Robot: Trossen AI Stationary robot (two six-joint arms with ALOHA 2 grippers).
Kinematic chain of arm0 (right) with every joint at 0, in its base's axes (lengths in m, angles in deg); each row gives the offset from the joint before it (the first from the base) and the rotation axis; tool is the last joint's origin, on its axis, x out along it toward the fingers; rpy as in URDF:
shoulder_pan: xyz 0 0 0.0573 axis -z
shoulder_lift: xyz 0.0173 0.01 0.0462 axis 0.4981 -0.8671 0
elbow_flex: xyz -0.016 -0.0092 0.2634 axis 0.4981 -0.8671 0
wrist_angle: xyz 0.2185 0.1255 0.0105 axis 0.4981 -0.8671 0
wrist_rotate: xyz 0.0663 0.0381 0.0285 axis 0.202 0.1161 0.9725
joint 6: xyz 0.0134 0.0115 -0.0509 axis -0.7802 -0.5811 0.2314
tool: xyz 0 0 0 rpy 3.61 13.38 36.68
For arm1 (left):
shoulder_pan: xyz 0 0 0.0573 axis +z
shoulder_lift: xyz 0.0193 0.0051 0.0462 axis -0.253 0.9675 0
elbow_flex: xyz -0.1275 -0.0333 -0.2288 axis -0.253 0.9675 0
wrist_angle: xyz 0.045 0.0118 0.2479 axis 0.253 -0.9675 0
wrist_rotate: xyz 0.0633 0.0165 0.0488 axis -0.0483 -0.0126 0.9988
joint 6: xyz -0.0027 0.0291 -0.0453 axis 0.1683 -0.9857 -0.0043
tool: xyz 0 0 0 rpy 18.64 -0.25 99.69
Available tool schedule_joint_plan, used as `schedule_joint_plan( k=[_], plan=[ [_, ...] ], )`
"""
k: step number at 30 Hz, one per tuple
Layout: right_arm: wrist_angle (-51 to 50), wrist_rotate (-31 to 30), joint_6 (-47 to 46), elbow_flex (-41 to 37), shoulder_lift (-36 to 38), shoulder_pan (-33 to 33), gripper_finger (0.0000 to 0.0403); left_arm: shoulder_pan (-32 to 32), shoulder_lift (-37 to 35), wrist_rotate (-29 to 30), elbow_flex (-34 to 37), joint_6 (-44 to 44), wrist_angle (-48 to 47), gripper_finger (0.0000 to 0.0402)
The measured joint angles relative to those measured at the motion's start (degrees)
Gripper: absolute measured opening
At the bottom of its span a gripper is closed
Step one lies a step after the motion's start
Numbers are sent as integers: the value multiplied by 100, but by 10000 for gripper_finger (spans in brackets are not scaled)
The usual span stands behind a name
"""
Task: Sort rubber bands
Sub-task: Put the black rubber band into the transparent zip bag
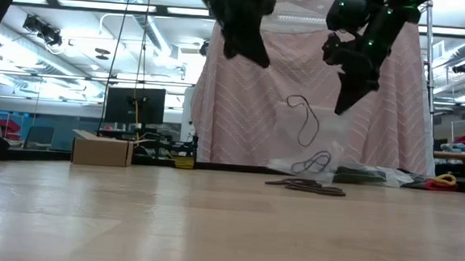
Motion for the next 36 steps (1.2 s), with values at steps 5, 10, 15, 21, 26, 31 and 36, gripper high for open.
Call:
schedule_joint_plan(
  k=[5, 10, 15, 21, 26, 31, 36],
  plan=[
    [523, 2381, -156, -2, 18, 281, 0, -103, 7, -540, 1191, 914, 1380, 46],
    [325, 2342, -383, -7, 20, 388, 0, -113, 7, -1206, 1610, 1613, 1615, 46],
    [653, 2840, -406, 0, 22, 586, 0, -195, 4, -1371, 1601, 1484, 1609, 46],
    [261, 2099, -255, -2, 15, 601, 0, -282, 3, -911, 1568, 1470, 2064, 46],
    [-186, 1578, -10, -2, 13, 618, 0, -435, 79, 122, 1568, 1199, 2500, 47],
    [-301, 1611, 97, -2, 9, 695, 0, -444, 524, -4, 1568, 1168, 2626, 62],
    [-319, 1619, 123, -2, 9, 695, 0, -488, 887, -313, 1568, 1431, 2576, 90]
  ],
)
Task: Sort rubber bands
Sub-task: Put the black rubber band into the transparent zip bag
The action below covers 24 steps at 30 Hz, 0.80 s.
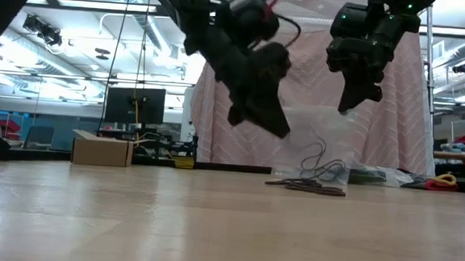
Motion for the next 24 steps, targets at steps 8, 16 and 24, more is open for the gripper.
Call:
schedule_joint_plan(
  k=[8, 16, 24],
  plan=[
    [12, 8, 13, 0, 0, 0, 0, -152, 442, -116, 0, -297, -327, 145],
    [7, 7, -20, 0, 0, 0, 0, -225, 763, 800, -33, 321, -350, 139],
    [17, 5, -30, 0, -2, 0, 0, -231, 605, 700, -2, 723, -510, 6]
  ],
)
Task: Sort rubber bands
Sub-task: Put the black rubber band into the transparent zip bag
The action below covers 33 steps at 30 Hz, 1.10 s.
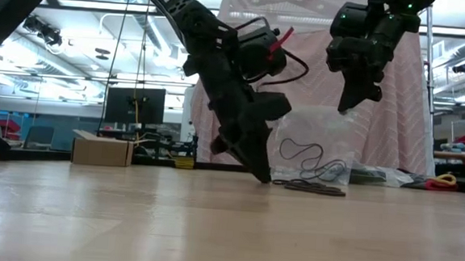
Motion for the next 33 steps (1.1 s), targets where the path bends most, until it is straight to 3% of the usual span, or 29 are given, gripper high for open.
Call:
schedule_joint_plan(
  k=[6, 10, 15, 23, 33],
  plan=[
    [84, 0, 39, 0, 0, 8, 0, -8, -456, -198, -73, -364, 8, 3],
    [130, -4, 43, 0, 0, 13, 2, -8, -284, -241, -55, -385, 20, 11],
    [116, -8, 17, 0, 0, 13, 4, -12, -56, -528, -70, -358, 199, 55],
    [98, -7, -5, 0, 0, 15, 5, 101, 14, 38, -63, 70, 108, 130],
    [98, -7, -5, 0, 0, 15, 6, 65, 139, 37, -66, 67, 328, 147]
  ],
)
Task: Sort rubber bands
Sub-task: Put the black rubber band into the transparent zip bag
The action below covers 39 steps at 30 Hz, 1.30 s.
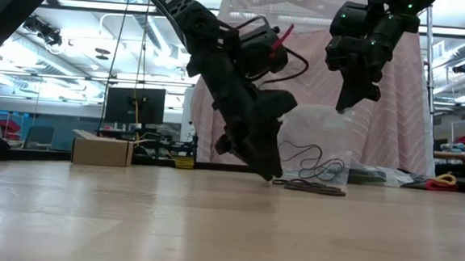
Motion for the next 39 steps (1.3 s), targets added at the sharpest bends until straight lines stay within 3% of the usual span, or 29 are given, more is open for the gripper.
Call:
schedule_joint_plan(
  k=[8, 11, 14, 20, 30, 39],
  plan=[
    [-32, 3, -4, 0, 1, 0, 6, -161, 157, 748, -30, 170, 18, 134],
    [-41, 2, -4, 0, 0, 0, 6, -203, 166, 946, -24, 215, -20, 75],
    [-26, 2, -7, 0, 0, 11, 6, -200, 172, 726, -22, 392, -23, 14],
    [-1, 4, -4, 0, 0, 11, 6, -185, -79, 481, 10, 405, -235, 3],
    [195, 200, 117, 0, 0, 10, 6, 267, -1573, 468, 5, -180, -582, 1],
    [339, 315, 44, -15, 0, -206, 6, 532, -2282, 498, -600, -697, -524, 1]
  ],
)
